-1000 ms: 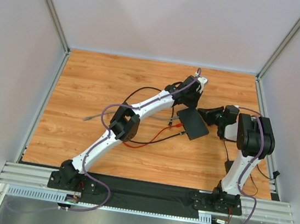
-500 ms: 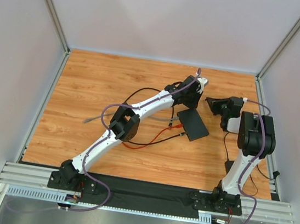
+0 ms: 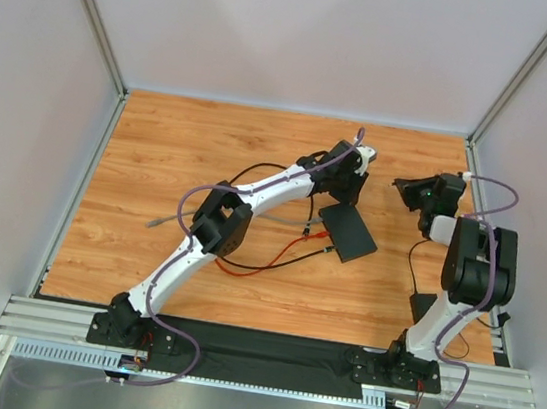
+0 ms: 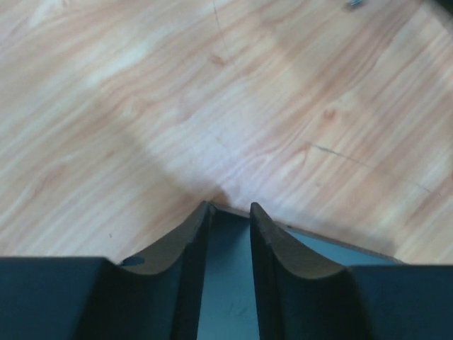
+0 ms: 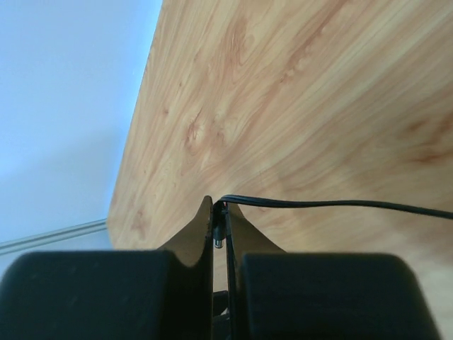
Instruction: Pull the plug from the switch port
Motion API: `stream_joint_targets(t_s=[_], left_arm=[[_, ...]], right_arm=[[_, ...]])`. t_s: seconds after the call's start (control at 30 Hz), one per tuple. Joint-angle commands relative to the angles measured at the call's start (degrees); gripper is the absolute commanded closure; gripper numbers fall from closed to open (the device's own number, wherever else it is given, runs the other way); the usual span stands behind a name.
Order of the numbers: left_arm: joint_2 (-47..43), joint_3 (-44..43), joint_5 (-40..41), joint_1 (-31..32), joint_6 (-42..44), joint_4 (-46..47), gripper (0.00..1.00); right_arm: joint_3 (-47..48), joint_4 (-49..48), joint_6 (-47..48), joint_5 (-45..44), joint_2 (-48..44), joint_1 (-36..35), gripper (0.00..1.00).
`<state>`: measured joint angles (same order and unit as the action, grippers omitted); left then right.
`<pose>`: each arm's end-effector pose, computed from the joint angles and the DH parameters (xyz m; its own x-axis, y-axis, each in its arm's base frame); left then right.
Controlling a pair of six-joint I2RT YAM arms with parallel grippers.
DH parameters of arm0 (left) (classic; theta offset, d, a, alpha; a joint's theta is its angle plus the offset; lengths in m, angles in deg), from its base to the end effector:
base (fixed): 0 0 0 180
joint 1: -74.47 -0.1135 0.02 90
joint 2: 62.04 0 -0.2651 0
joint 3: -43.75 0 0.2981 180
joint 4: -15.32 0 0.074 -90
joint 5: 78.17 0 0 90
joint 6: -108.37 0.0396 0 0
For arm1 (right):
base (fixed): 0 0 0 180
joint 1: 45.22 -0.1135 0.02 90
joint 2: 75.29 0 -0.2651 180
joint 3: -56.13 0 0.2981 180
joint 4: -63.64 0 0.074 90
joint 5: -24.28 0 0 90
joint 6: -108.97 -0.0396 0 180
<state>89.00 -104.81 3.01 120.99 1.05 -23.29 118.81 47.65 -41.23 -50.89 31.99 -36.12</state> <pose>0.4326 -0.4650 0.1546 -0.6689 0.2778 -0.6895 0.6258 0.7111 -0.3206 0.4060 -0.0548 0.1036 -0.2948 0.8968 -0.3299 0.3760 0.4263 0.8227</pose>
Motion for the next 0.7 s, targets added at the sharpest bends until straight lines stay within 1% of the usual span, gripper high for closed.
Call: stream_joint_targets(t_s=[0.0, 0.1, 0.13, 0.17, 0.2, 0.23, 0.27, 0.3, 0.33, 0.4, 0.43, 0.47, 0.5, 0.53, 0.57, 0.6, 0.63, 0.67], left_arm=[[-8.12, 2.99, -2.16, 0.41, 1.41, 3.26, 0.62], [-11.11, 5.98, -3.74, 0.5, 2.11, 6.42, 0.57], [-11.82, 7.21, -3.84, 0.67, 2.64, 6.96, 0.52], [-12.52, 7.91, -4.01, 0.67, 2.9, 7.66, 0.49], [-13.83, 8.53, -5.23, 0.67, 3.26, 8.97, 0.44], [-14.37, 9.41, -5.59, 0.67, 3.78, 9.42, 0.43], [-15.76, 10.2, -5.51, 0.67, 4.05, 9.69, 0.43], [-16.65, 11.42, -5.25, 0.67, 4.31, 10.82, 0.42], [-17.79, 14.66, -4.81, 0.67, 4.84, 11.7, 0.42], [-21.57, 18.89, -4.01, 0.59, 5.02, 15.04, 0.42], [-22.8, 23.26, -3.84, 0.5, 5.02, 16.18, 0.42], [-25.25, 25.3, -3.75, 0.5, 5.02, 17.15, 0.42], [-26.4, 28.89, -3.58, 0.32, 5.28, 18.99, 0.42], [-27.46, 30.32, -3.31, 0.32, 5.45, 19.62, 0.42], [-29.21, 31.9, -2.18, 0.24, 5.63, 20.67, 0.42], [-29.83, 34.26, -1.91, -0.03, 5.55, 20.94, 0.42], [-30.45, 35.25, -1.64, -0.29, 5.37, 21.2, 0.42], [-31.41, 36.13, -1.64, -0.55, 5.19, 21.64, 0.42]], right_arm=[[-1.66, 11.37, 8.52, -5.85, -11.1, 2.14, 1.0], [-2.37, 20.97, 9.67, -11.13, -16.13, 3.46, 1.0], [-2.38, 26.83, 9.32, -11.66, -18.93, 4.07, 1.0], [-2.2, 30.55, 8.71, -12.45, -20.17, 4.25, 1.0], [-1.94, 33.89, 7.4, -14.55, -21.49, 4.26, 1.0], [-1.42, 40.36, 6.86, -14.74, -23.77, 4.26, 0.99], [-1.5, 43.47, 6.68, -17.18, -24.83, 4.43, 1.0], [-1.85, 48.64, 6.94, -18.07, -27.37, 4.43, 1.0], [-2.98, 50.08, 6.94, -18.95, -28.96, 4.52, 1.0], [-8.68, 51.41, 7.12, -20.89, -32.03, 6.27, 0.99], [-10.36, 53.15, 7.29, -21.59, -34.66, 7.32, 1.0], [-13.42, 54.39, 7.29, -23.6, -35.82, 9.77, 1.0], [-14.5, 57.1, 7.56, -24.05, -37.66, 11.45, 1.0], [-15.38, 58.52, 7.82, -24.41, -38.46, 15.03, 1.0], [-17.56, 59.4, 7.82, -24.58, -39.42, 16.72, 1.0], [-18.45, 59.93, 8.0, -24.06, -40.91, 18.74, 1.0], [-18.98, 60.81, 7.82, -24.15, -41.54, 22.24, 1.0], [-19.16, 61.69, 8.08, -25.45, -42.06, 23.67, 0.98]])
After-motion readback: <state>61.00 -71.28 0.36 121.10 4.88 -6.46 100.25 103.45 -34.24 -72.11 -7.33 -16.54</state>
